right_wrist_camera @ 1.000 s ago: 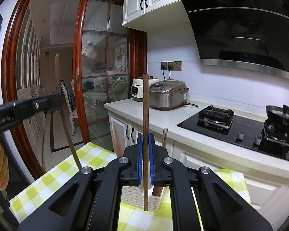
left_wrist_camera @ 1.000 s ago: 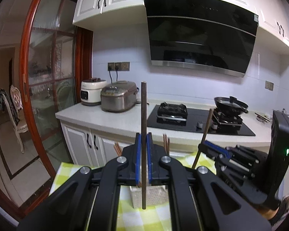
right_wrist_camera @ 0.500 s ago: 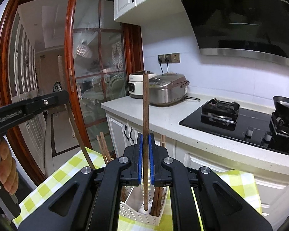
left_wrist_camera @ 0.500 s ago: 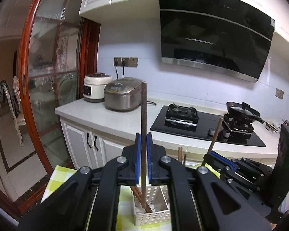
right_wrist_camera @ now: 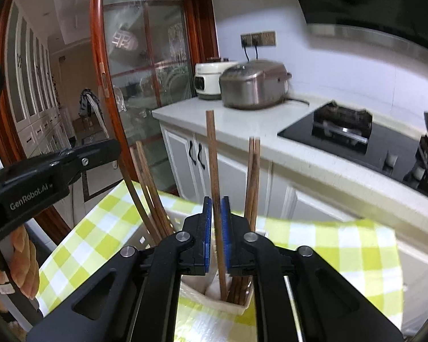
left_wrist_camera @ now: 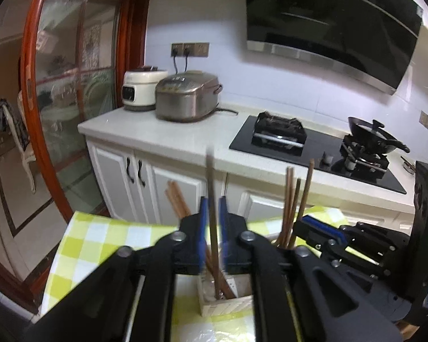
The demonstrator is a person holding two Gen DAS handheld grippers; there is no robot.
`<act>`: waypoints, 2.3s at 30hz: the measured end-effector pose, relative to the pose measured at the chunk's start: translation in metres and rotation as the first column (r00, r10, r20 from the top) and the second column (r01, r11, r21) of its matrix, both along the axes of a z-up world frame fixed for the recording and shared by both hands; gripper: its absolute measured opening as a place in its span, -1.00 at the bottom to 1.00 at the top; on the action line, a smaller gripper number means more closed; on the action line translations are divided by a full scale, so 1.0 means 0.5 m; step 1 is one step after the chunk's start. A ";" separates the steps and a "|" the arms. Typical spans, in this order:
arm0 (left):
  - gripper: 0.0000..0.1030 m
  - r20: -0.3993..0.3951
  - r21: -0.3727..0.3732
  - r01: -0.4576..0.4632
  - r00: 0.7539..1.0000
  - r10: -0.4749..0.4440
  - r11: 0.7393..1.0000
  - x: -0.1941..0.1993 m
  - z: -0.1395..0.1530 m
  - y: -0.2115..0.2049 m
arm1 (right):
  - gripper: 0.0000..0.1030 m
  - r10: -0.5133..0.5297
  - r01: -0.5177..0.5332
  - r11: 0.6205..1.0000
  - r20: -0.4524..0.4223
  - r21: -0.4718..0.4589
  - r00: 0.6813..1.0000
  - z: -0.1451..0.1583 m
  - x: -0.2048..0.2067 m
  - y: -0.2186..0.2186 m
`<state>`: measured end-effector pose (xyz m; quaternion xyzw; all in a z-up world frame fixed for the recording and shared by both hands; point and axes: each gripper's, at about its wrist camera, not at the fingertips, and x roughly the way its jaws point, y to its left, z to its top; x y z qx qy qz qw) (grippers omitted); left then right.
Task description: Organize utensils
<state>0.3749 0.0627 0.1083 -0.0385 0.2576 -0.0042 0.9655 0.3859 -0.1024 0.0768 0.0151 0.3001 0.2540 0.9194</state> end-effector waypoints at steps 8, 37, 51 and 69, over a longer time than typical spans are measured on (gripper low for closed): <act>0.46 0.096 0.016 -0.099 0.991 0.097 0.995 -0.059 0.022 0.037 | 0.32 -0.041 0.037 0.998 0.066 0.060 0.997 0.031 -0.032 -0.048; 0.91 0.246 0.145 -0.035 0.969 -0.002 0.989 -0.439 -0.070 -0.070 | 0.65 -0.096 0.087 0.995 0.195 0.057 0.976 0.026 -0.395 -0.180; 0.91 0.260 0.117 -0.039 0.966 0.007 0.992 -0.452 -0.078 -0.091 | 0.65 -0.079 0.079 0.997 0.213 0.007 0.974 0.011 -0.421 -0.155; 0.91 0.229 0.091 -0.018 0.973 -0.004 0.996 -0.445 -0.078 -0.080 | 0.65 -0.069 0.070 0.998 0.203 0.004 0.977 0.003 -0.416 -0.158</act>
